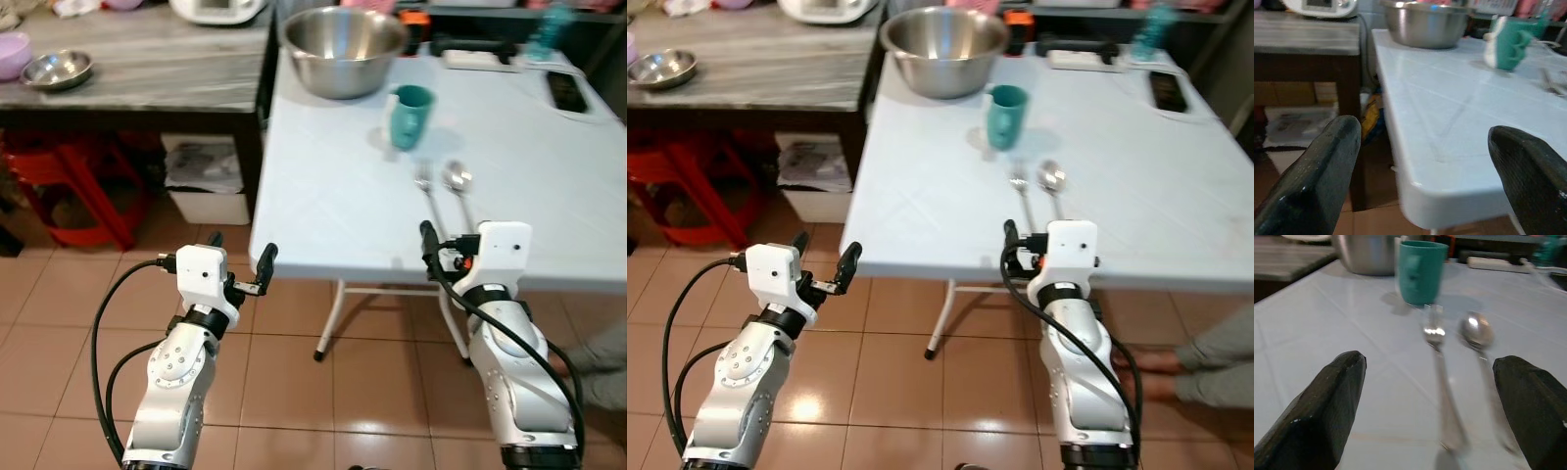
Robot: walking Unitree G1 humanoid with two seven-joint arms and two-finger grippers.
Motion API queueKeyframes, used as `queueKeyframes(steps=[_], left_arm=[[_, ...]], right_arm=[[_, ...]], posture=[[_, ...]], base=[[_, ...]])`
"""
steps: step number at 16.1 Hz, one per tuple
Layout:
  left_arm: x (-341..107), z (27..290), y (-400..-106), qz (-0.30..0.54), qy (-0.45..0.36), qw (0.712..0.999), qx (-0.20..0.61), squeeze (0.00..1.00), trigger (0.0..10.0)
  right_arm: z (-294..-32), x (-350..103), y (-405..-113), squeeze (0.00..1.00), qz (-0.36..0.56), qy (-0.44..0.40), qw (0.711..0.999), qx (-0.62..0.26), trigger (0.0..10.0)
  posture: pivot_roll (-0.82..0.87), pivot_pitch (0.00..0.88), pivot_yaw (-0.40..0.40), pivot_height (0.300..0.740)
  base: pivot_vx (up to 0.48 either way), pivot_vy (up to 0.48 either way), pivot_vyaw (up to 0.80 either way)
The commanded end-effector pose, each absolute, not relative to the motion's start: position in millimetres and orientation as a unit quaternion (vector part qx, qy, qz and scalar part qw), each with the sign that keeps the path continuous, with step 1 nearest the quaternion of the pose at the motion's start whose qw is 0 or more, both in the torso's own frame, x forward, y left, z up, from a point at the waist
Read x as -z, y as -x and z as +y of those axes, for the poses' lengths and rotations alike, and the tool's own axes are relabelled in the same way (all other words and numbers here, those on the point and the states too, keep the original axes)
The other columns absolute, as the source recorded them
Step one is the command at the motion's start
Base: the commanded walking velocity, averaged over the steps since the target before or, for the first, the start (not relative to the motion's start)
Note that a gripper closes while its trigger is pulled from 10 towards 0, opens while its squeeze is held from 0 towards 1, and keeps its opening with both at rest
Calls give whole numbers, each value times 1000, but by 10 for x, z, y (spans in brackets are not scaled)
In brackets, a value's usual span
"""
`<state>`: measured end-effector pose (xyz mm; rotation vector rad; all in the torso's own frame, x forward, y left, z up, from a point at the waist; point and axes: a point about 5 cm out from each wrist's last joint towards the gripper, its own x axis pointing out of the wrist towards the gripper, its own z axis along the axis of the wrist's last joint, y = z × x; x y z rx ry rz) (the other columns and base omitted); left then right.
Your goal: Setting the table
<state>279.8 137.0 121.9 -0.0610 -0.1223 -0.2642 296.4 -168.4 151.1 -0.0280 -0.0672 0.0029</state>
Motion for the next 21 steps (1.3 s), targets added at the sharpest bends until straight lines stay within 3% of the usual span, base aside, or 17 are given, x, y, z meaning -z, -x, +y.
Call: queueKeyframes(steps=[1, 5, 8, 17, 21], left_arm=[[-1214, 1366, -2796, -61, 32, 989, 133, 0, 10000], [-1210, 1357, -2797, -61, 33, 988, 135, 0, 10000], [-1194, 1353, -2786, -56, 33, 988, 140, 0, 10000], [-1142, 1357, -2756, -40, 23, 988, 146, 0, 10000], [-1152, 1359, -2761, -41, 24, 988, 147, 0, 10000]], right_arm=[[-1714, -1560, -2957, 0, -42, 20, 999, 3, 10000], [-1711, -1551, -2963, 0, -39, 19, 999, 2, 10000], [-1703, -1550, -2968, 0, -38, 17, 999, 0, 10000], [-1679, -1526, -2968, 0, -35, 21, 999, -5, 10000], [-1680, -1527, -2973, 0, -36, 21, 999, -5, 10000]], posture=[[-194, 156, 17, 740], [-194, 155, 16, 740], [-193, 154, 15, 740], [-185, 155, 14, 740], [-181, 164, 14, 740]], base=[[352, 0, 0], [352, 0, 0], [341, 0, -748], [0, 0, 0], [0, -327, 0]])
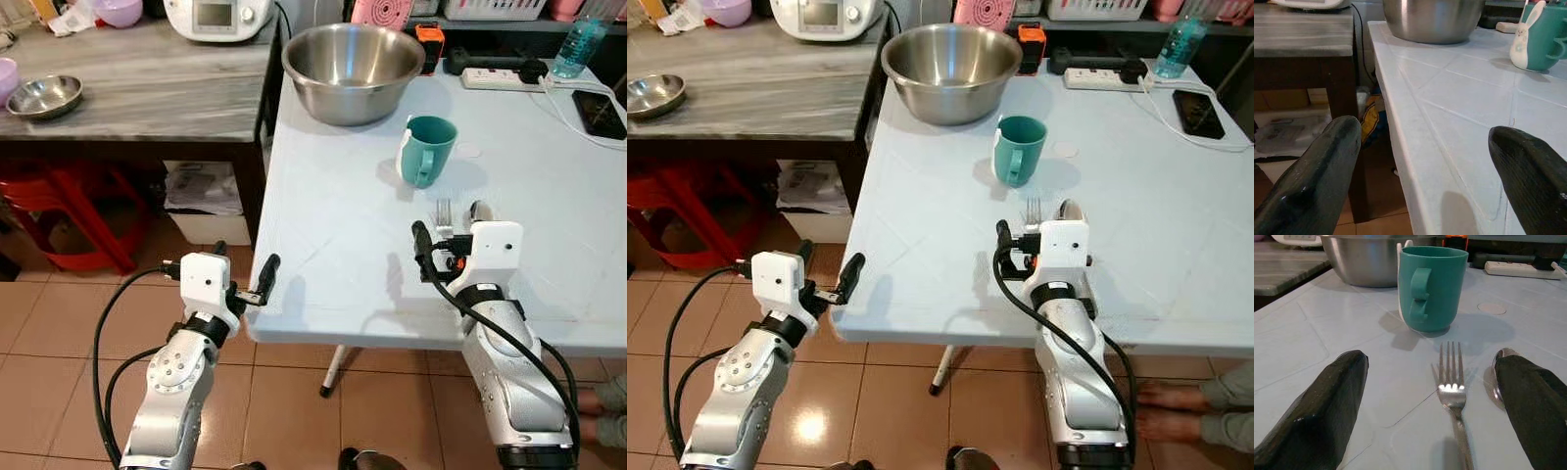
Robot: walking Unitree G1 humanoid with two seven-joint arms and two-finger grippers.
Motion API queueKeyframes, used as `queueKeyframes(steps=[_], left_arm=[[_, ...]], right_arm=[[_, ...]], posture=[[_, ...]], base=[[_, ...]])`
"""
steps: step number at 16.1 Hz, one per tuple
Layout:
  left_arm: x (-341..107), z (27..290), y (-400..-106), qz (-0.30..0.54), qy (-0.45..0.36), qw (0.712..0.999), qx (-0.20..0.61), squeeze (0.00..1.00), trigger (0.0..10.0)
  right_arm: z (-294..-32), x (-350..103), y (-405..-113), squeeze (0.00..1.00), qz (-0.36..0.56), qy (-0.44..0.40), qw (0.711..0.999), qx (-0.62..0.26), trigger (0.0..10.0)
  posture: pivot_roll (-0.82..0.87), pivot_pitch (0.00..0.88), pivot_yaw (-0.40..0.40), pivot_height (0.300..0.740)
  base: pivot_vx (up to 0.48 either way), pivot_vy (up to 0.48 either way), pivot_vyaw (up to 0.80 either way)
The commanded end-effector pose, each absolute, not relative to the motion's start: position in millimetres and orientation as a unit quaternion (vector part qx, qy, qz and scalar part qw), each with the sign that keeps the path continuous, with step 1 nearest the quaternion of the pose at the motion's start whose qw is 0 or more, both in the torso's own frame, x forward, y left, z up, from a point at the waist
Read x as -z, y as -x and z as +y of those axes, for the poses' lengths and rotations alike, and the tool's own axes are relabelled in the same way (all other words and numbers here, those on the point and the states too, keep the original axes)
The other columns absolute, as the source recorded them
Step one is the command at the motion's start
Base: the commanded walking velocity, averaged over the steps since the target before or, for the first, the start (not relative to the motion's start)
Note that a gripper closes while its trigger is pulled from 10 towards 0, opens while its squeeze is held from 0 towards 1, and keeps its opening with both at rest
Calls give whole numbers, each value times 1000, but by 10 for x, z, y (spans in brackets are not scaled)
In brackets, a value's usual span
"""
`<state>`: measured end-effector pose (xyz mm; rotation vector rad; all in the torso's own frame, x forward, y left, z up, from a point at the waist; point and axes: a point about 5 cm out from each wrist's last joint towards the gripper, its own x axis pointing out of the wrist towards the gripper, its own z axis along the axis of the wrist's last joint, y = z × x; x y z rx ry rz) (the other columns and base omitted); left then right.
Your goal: Setting the table
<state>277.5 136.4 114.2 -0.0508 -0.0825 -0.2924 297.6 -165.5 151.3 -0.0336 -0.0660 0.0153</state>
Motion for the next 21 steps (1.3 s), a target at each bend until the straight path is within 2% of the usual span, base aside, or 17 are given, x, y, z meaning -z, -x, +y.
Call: queueKeyframes(steps=[1, 3, 11, 16, 19, 21], left_arm=[[-1153, 1362, -2761, -41, 24, 988, 147, 0, 10000], [-1152, 1362, -2757, -41, 24, 988, 147, 0, 10000], [-1137, 1371, -2766, -31, 34, 988, 149, 0, 10000], [-1090, 1365, -2695, -21, 21, 975, 218, 0, 10000], [-1094, 1293, -2599, -23, 7, 955, 295, 0, 10000], [-1151, 1282, -2571, -36, 13, 948, 317, 0, 10000]], right_arm=[[-1679, -1529, -2976, 0, -36, 20, 999, -4, 10000], [-1670, -1526, -2973, 0, -36, 19, 999, -5, 10000], [-1642, -1525, -2963, 0, -35, 15, 999, -9, 10000], [-1576, -1559, -3001, 0, -33, 5, 999, -16, 10000], [-1478, -1547, -3041, 0, -21, -3, 999, -26, 10000], [-1453, -1550, -3055, 0, -17, -4, 999, -30, 10000]], posture=[[-181, 164, 14, 740], [-180, 165, 18, 740], [-183, 166, 20, 740], [-179, 176, 24, 740], [-176, 186, 28, 740], [-174, 190, 27, 740]], base=[[0, -368, 0], [0, -366, 0], [0, 0, 0], [0, 0, 0], [0, 0, 0], [0, 0, 0]])
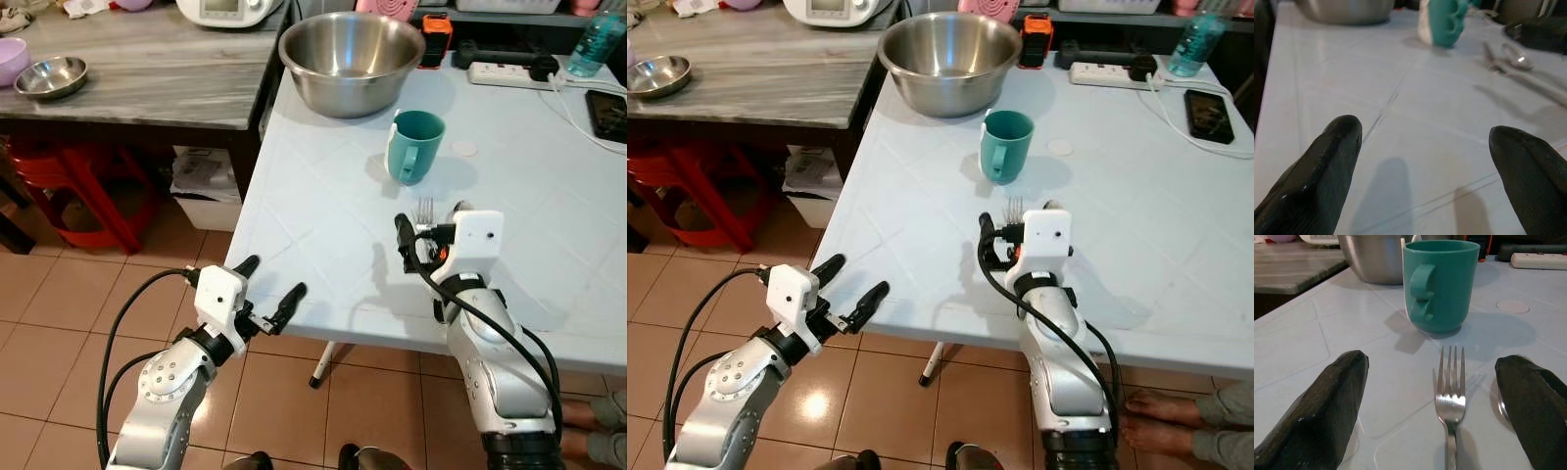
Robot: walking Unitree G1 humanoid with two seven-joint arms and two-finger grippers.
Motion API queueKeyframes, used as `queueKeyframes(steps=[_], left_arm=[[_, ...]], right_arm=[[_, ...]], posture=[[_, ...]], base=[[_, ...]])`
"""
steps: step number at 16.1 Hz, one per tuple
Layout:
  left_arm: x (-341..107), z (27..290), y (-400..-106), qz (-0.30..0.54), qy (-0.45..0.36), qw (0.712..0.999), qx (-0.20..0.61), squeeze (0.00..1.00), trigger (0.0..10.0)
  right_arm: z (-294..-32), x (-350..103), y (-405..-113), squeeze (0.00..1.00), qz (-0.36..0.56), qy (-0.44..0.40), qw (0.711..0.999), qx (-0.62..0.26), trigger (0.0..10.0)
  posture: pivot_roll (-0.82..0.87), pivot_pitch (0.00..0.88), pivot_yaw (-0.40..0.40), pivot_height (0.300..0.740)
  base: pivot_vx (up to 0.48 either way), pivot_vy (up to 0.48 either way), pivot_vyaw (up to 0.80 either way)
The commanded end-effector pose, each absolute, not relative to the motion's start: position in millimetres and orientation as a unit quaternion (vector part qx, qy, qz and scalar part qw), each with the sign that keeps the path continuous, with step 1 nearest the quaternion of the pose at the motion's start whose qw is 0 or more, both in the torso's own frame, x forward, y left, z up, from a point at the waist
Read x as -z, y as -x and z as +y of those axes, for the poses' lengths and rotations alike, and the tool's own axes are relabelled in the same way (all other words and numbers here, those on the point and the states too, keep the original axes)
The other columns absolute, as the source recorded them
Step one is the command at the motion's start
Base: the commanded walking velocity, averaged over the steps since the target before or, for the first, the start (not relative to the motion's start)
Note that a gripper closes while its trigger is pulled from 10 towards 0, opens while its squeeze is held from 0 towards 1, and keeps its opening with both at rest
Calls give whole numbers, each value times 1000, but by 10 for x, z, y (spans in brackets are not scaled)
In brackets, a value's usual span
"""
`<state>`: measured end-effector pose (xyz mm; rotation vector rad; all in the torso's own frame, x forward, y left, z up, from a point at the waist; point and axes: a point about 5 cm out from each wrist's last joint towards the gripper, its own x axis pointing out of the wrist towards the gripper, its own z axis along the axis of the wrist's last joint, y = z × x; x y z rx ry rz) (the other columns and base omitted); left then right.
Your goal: Setting the table
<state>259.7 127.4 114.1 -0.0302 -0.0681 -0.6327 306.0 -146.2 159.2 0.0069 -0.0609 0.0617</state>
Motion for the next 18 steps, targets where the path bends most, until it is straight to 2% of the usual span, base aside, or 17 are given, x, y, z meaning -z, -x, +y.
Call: queueKeyframes(steps=[1, 8, 17, 18], left_arm=[[-1191, 1281, -2563, -44, 12, 944, 327, 0, 10000], [-1181, 1263, -2548, -47, -9, 934, 353, 0, 10000], [-1133, 1274, -2556, -49, -6, 934, 353, 0, 10000], [-1130, 1273, -2557, -50, -7, 934, 354, 0, 10000]], right_arm=[[-1441, -1538, -3062, 0, -13, -5, 999, -31, 10000], [-1408, -1445, -3057, 0, 27, -15, 999, -30, 10000], [-1529, -1245, -3039, 0, 88, -26, 996, 10, 9882], [-1529, -1227, -3042, 0, 93, -27, 995, 10, 4902]], posture=[[-174, 190, 27, 740], [-176, 192, 30, 740], [-168, 188, 30, 740], [-168, 188, 30, 740]], base=[[0, 0, 0], [0, 0, 0], [0, 0, 0], [0, 0, 0]])
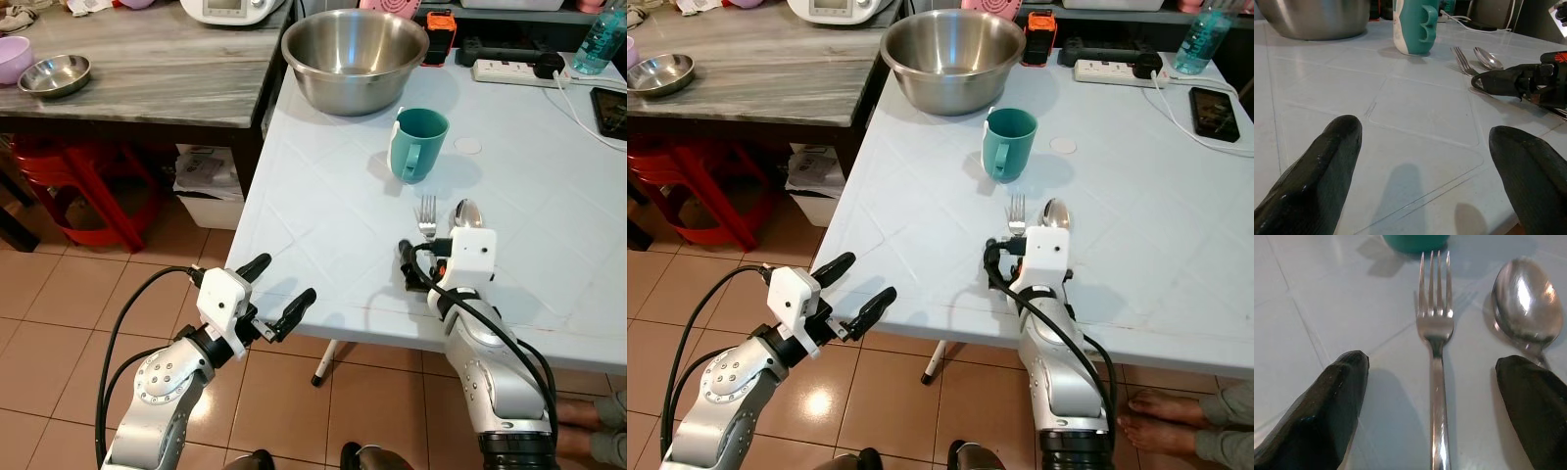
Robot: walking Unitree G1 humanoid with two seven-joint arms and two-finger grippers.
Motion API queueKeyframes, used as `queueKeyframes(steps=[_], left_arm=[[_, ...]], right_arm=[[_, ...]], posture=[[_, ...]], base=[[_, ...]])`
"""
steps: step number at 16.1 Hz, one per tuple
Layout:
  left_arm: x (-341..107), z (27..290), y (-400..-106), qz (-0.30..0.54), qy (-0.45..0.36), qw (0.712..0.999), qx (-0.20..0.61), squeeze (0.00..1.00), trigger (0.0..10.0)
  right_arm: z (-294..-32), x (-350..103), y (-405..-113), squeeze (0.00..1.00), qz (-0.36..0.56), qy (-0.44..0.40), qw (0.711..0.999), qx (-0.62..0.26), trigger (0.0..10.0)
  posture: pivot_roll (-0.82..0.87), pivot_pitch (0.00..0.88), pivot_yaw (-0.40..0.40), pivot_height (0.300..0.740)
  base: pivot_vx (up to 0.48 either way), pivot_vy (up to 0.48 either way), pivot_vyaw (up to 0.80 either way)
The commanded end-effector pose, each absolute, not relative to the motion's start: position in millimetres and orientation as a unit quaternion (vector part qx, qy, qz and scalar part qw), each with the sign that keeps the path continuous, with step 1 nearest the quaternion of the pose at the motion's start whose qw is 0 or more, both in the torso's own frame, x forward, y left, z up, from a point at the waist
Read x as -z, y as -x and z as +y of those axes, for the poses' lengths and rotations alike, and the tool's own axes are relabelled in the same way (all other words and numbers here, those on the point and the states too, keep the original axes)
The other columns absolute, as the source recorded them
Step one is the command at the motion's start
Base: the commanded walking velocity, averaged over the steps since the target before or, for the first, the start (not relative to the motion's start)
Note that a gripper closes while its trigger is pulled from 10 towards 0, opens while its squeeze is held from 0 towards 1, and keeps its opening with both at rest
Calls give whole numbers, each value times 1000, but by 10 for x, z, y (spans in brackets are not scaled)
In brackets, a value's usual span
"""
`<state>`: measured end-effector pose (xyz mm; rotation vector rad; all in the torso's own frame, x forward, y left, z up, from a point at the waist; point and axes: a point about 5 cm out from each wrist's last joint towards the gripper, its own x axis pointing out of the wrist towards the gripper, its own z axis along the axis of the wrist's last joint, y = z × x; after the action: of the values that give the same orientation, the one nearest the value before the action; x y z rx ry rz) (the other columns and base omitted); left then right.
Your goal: Setting the table
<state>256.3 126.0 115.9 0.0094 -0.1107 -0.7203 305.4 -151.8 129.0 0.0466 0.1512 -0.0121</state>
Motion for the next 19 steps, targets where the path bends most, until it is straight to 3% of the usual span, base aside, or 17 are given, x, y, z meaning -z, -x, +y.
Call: queueKeyframes(steps=[1, 2, 10, 19], left_arm=[[-1129, 1273, -2558, -50, -8, 934, 354, 0, 10000], [-1119, 1273, -2563, -50, -8, 933, 355, 0, 10000], [-1096, 1253, -2585, -54, -5, 931, 361, 0, 10000], [-1029, 1161, -2564, -24, -6, 903, 428, 0, 10000]], right_arm=[[-1530, -1224, -3044, 0, 93, -27, 995, 10, 1333], [-1528, -1217, -3049, 0, 97, -23, 995, 8, 0], [-1494, -1075, -3018, 0, 143, -5, 990, -10, 0], [-1633, -1116, -3122, 0, 151, 13, 988, -9, 0]], posture=[[-167, 187, 31, 740], [-167, 186, 32, 740], [-173, 191, 33, 740], [-184, 193, 26, 740]], base=[[0, 0, 0], [0, 0, 0], [0, 0, 0], [0, 0, 0]])
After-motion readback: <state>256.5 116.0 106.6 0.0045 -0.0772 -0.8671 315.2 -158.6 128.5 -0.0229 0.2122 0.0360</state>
